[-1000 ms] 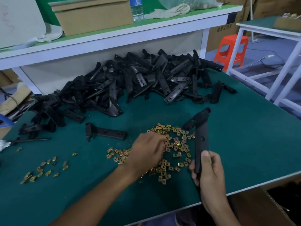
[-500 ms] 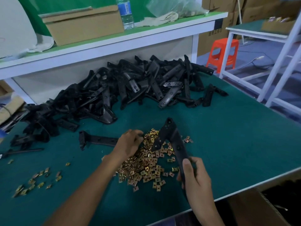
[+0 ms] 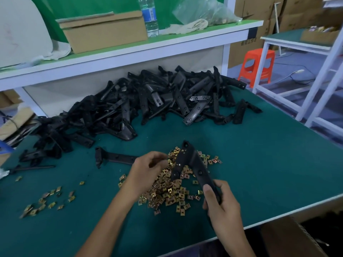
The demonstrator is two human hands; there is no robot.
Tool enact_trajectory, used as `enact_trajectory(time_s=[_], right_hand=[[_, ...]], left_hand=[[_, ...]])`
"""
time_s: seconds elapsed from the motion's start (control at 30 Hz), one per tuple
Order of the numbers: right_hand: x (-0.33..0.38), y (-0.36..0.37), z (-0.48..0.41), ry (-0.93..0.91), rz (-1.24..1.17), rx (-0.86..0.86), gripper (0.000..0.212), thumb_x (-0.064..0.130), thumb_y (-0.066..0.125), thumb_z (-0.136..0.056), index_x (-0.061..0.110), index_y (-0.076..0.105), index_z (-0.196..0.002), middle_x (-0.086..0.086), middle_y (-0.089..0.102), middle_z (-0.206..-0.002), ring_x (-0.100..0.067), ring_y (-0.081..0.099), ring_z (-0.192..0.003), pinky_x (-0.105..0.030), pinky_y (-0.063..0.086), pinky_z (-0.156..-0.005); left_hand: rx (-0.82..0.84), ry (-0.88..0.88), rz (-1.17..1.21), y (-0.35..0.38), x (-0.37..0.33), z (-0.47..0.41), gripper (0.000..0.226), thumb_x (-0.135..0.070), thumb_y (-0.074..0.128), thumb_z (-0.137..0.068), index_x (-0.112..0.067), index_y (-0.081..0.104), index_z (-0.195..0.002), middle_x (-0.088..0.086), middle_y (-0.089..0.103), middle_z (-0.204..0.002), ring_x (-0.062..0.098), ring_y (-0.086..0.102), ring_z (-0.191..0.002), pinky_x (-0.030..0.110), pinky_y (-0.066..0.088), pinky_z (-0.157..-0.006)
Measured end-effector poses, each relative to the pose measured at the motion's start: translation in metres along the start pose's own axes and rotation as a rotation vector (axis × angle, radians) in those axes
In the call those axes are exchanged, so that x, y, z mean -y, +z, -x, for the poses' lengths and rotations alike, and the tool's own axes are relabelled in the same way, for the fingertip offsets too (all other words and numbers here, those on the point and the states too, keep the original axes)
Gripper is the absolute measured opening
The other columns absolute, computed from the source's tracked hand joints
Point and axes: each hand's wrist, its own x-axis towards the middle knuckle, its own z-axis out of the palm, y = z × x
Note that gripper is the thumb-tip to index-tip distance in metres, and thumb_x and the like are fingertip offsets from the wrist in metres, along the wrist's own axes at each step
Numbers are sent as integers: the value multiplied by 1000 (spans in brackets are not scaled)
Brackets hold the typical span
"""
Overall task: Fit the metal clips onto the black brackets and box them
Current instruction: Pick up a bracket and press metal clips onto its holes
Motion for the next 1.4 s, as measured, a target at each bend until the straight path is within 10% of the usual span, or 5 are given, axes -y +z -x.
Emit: enact_trajectory(time_s=[0.57, 1.03, 1.2, 1.4], right_hand=[[2, -1, 3, -43, 104, 60, 29, 67, 60, -84, 40, 59, -96, -3, 58, -64, -5, 49, -50, -22, 36, -48], [-1, 3, 4, -129, 367, 141, 35, 66, 55, -87, 31, 55, -95, -1, 59, -64, -16, 59, -57, -42, 46, -56], [8, 3, 3, -68, 136, 112, 24, 62, 57, -86, 37, 55, -86, 0, 60, -58, -6, 50, -49, -22, 38, -49], [8, -1, 2, -24, 12, -6, 23, 60, 60, -84, 37, 57, -82, 0, 57, -54, -4, 46, -47, -19, 37, -47]], left_hand=[[-55, -210, 647, 8, -13, 52, 19, -5, 66, -95, -12, 79, -107, 18, 76, -100, 23, 70, -87, 38, 59, -88], [126, -153, 435, -7, -13, 55, 34, -9, 71, -92, -32, 67, -117, 4, 70, -79, 18, 66, -79, 26, 53, -76], [139, -69, 441, -12, -14, 45, 21, -19, 61, -101, -29, 71, -117, 10, 75, -98, 14, 67, -85, 23, 55, -75], [-176, -71, -313, -26, 19, 6, 21, -16, 54, -102, -22, 71, -113, -8, 73, -109, 13, 66, -101, 33, 52, -90]])
